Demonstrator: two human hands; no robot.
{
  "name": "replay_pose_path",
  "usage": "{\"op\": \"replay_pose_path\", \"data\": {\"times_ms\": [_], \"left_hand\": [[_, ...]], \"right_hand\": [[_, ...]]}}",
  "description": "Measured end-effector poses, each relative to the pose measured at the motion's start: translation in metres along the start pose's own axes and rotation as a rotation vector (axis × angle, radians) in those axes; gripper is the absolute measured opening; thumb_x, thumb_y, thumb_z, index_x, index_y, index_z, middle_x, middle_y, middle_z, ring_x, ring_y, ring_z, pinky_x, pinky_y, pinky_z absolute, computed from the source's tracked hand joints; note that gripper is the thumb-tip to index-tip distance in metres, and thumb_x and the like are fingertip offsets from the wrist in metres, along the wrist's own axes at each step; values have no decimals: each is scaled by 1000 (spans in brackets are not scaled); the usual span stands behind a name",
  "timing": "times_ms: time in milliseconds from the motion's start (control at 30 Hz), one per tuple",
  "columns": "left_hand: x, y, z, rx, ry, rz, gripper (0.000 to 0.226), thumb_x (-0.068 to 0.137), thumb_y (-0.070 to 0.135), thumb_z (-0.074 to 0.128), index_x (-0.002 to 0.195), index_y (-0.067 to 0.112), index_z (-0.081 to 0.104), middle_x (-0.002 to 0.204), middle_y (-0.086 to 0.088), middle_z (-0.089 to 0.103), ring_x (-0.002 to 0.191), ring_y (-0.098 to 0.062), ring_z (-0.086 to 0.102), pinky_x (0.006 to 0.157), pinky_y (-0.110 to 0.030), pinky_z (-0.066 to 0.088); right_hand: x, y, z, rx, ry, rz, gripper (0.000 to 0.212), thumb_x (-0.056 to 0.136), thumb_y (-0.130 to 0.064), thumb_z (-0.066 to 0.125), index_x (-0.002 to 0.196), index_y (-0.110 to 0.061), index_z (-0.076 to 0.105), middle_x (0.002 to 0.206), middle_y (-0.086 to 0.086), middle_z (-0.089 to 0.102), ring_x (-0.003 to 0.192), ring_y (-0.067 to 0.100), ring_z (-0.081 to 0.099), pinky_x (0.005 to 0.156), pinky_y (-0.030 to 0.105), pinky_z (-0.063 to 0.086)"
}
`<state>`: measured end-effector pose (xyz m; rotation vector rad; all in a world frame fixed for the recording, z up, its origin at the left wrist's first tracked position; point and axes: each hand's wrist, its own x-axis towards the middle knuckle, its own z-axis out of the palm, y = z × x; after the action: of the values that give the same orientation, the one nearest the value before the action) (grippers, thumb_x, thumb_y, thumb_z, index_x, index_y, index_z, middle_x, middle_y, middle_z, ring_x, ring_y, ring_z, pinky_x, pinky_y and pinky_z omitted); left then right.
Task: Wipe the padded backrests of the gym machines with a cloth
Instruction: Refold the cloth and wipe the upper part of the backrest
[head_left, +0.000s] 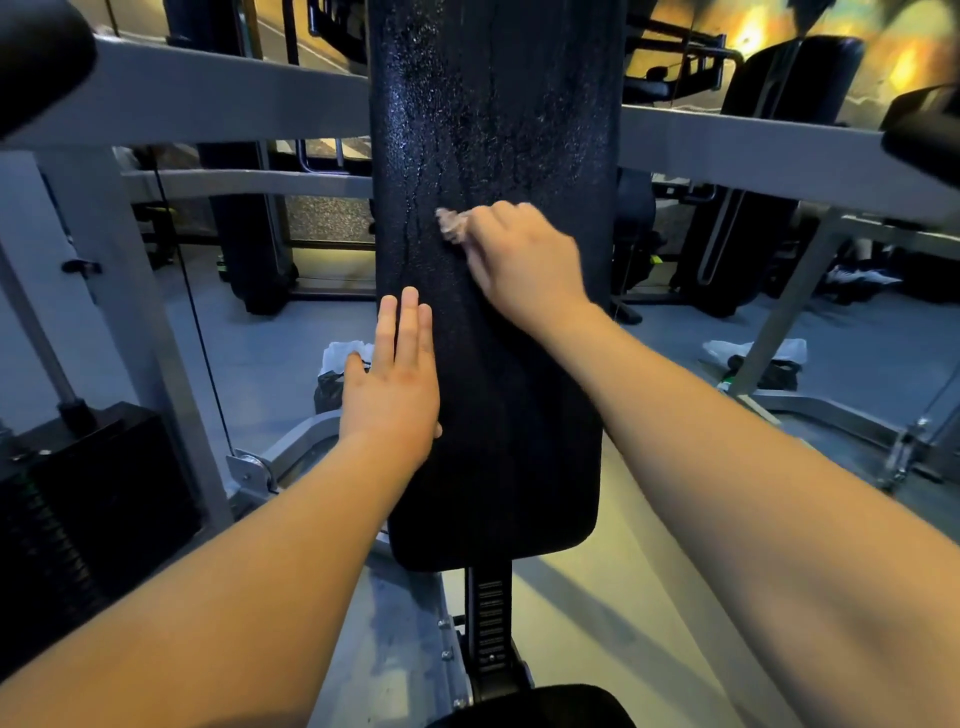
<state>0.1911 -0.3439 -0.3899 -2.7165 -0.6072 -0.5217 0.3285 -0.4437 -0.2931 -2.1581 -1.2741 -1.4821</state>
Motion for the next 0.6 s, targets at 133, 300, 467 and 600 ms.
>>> {"op": "replay_pose_path", "data": {"times_ms": [133, 300, 467, 600], "left_hand": [[1, -2, 1, -32, -18, 3, 138, 82, 55, 75, 147, 0, -33, 156, -19, -40, 150, -37, -26, 117, -53, 31], [2, -1, 3, -7, -21, -27, 142, 80, 59, 75, 143, 0, -38, 157, -18, -39, 150, -36, -26, 120, -62, 11], [-1, 1, -3, 17, -11, -25, 137, 82, 58, 73, 149, 0, -31, 159, -20, -35, 150, -37, -25, 120, -62, 3], [-15, -11, -4, -55, 26, 29, 123, 87, 55, 70, 157, 6, -18, 165, -13, -24, 154, -29, -18, 124, -56, 4]], "right_hand": [[5, 45, -6, -42, 25, 521, 23, 98, -30, 49, 110, -11, 54, 109, 10, 61, 103, 34, 57, 60, 36, 33], [3, -18, 5, 172, 28, 391, 18, 94, -23, 52, 102, -8, 57, 99, 13, 62, 90, 35, 59, 62, 40, 39], [-18, -8, -11, 123, -139, 101, 16, 99, -30, 51, 103, -15, 55, 102, 4, 58, 92, 31, 56, 56, 38, 43], [-18, -13, -17, 135, -149, 158, 17, 100, -31, 50, 106, -15, 53, 103, 6, 57, 91, 33, 58, 58, 41, 46]]}}
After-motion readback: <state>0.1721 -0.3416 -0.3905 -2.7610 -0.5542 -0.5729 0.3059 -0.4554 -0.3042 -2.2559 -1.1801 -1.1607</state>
